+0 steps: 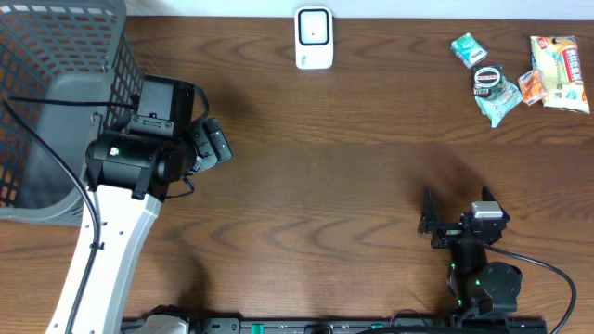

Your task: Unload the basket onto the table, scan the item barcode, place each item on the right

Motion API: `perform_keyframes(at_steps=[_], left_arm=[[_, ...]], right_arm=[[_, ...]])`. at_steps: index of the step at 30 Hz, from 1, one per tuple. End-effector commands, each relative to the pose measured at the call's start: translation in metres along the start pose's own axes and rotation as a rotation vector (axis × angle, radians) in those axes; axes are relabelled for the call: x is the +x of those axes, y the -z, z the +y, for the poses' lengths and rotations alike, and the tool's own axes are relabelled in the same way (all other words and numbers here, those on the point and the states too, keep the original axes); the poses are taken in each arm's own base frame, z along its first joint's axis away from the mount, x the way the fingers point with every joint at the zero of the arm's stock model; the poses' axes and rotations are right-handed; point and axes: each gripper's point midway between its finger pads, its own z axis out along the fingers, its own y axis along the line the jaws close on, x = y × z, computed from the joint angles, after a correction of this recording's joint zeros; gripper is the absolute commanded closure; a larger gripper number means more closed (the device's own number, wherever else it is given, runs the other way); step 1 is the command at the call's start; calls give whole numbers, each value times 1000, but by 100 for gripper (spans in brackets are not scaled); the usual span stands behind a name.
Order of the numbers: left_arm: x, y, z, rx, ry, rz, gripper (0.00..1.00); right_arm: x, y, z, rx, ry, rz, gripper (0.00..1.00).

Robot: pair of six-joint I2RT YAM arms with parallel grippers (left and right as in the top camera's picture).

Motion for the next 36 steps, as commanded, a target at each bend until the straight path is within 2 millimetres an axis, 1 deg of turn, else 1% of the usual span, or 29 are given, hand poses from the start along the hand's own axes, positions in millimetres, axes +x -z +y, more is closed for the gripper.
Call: perform_keyframes(at_steps=[1, 3, 5, 9, 12, 15, 21, 24, 26, 28, 33, 36], left_arm=[[1, 3, 5, -14, 4, 1, 2], [4, 7, 7, -16, 4, 4, 2], [4, 15, 8, -1, 11, -19, 2], [16, 27, 18, 23, 11, -59, 2], [20, 28, 22, 57, -61, -130, 2], [18, 25, 20, 109, -151, -241, 2], [21, 16, 13, 230, -245, -461, 2], [25, 16, 5, 321, -327, -588, 2], [27, 16, 5, 356, -349, -652, 2], [29, 14, 9, 377, -347, -700, 2], [36, 4, 27, 383, -305, -779, 3], [41, -2, 33, 380, -297, -809, 3]], right_arm=[[0, 0, -2, 12, -15, 0, 1], [0, 0, -2, 12, -14, 0, 1], [0, 0, -2, 12, -15, 0, 1], [0, 0, -2, 12, -14, 0, 1], [0, 0, -2, 12, -14, 0, 1], [0, 0, -2, 12, -14, 0, 1], [0, 0, -2, 12, -14, 0, 1], [0, 0, -2, 12, -14, 0, 1], [0, 0, -2, 12, -15, 0, 1], [0, 0, -2, 12, -14, 0, 1], [0, 0, -2, 12, -15, 0, 1], [0, 0, -2, 12, -14, 0, 1]])
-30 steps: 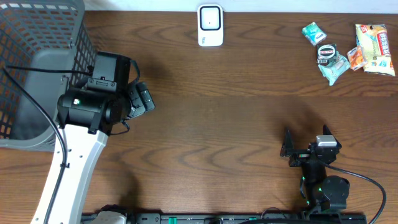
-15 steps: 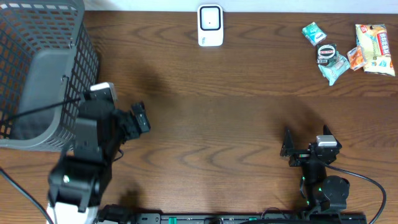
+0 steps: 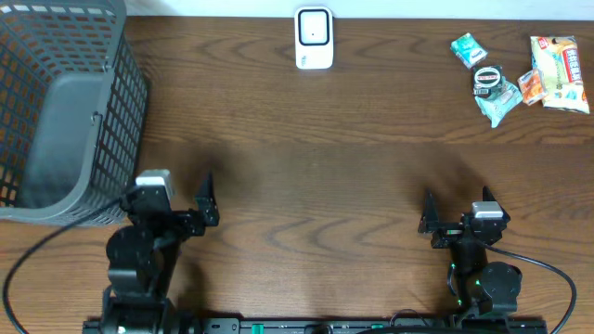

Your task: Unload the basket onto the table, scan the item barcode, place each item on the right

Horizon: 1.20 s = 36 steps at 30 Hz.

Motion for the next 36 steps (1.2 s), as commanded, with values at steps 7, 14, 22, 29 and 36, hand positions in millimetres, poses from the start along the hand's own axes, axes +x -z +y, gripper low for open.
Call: perform_keyframes(at_steps=[7, 14, 22, 29, 36], left_arm=[[10, 8, 14, -19, -16, -117, 3], [8, 9, 16, -15, -27, -225, 2], [3, 8, 16, 14, -23, -389, 2], [12, 5, 20, -2, -18, -351, 2], [50, -5, 27, -27, 25, -188, 2]], right_arm=[[1, 0, -2, 9, -14, 0, 1], [1, 0, -2, 9, -14, 0, 1], [1, 0, -2, 9, -14, 0, 1], [1, 0, -1, 8, -14, 0, 1], [1, 0, -2, 9, -14, 0, 1]])
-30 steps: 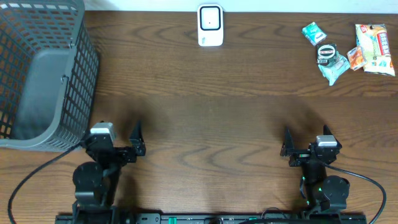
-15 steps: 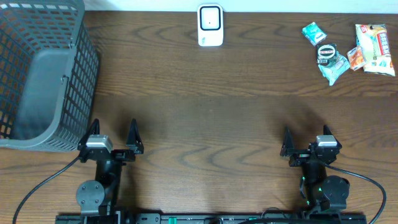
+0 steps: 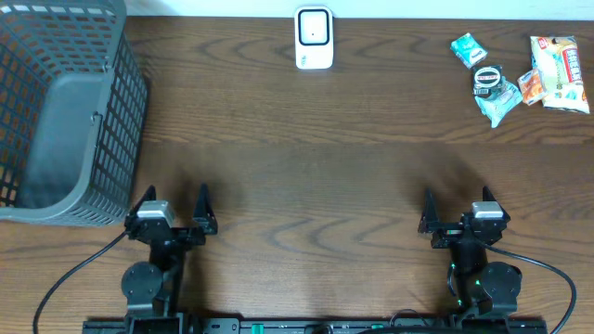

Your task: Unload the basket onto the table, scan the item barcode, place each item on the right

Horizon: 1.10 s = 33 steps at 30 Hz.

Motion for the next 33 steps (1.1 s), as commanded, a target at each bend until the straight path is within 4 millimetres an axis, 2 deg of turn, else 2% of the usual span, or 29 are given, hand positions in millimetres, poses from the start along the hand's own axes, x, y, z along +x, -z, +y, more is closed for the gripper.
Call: perform_keyframes(at_steps=[1, 3, 33], left_arm=[[10, 1, 2, -6, 20, 39, 2], [20, 1, 5, -20, 23, 77, 2], [20, 1, 2, 2, -47, 81, 2]], right_arm=[[1, 0, -2, 9, -14, 0, 1], [1, 0, -2, 9, -14, 0, 1], [1, 0, -2, 9, -14, 0, 1]])
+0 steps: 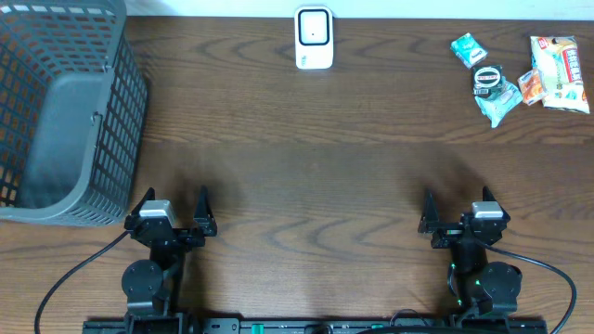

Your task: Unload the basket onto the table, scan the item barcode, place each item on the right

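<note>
The white barcode scanner (314, 38) stands at the middle of the table's far edge. Several small packaged items lie at the far right: a green packet (469, 48), a round black item (486, 78), a teal packet (498, 100), an orange packet (529, 87) and a snack bar (559, 72). My left gripper (174, 206) rests near the front left, open and holding nothing. At the front right is my right gripper (456, 208), open and holding nothing too. Both are far from the items.
A grey mesh basket (65, 111) fills the far left corner, just behind the left gripper. The brown wooden table (316, 158) spans the view.
The left arm was first raised beside the basket's right wall with its gripper near the rim. Then it was down near the front edge, and later folded at the front left, where it stays. The right arm and the items have not moved.
</note>
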Motion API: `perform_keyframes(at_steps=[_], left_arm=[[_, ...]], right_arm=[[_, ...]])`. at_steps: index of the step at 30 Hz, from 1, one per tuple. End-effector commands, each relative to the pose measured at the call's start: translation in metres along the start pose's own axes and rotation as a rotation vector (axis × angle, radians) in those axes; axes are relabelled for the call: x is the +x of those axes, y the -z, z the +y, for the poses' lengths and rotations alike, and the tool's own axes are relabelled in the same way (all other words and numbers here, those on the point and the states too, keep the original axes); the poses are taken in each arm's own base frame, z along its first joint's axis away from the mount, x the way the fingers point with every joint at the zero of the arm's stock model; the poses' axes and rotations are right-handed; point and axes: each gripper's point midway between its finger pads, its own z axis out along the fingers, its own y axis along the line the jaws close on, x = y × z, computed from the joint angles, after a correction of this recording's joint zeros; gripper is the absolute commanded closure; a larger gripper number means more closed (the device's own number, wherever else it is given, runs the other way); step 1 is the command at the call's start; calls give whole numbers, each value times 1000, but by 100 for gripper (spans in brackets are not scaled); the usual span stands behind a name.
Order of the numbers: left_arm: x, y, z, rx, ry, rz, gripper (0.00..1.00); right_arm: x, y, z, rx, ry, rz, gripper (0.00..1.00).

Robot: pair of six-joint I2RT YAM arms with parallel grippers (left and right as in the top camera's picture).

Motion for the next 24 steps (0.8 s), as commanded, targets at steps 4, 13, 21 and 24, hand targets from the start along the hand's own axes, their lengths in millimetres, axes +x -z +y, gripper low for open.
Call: perform_keyframes(at_steps=[4, 13, 21, 24], left_arm=[[15, 0, -2, 19, -11, 52, 2], [15, 0, 0, 8, -12, 52, 2], [15, 0, 0, 8, -45, 52, 3], [15, 0, 1, 5, -99, 52, 2]], right_arm=[[1, 0, -2, 9, -15, 0, 1], [1, 0, -2, 9, -14, 0, 1], [1, 0, -1, 8, -14, 0, 1], [1, 0, -2, 9, -14, 0, 1]])
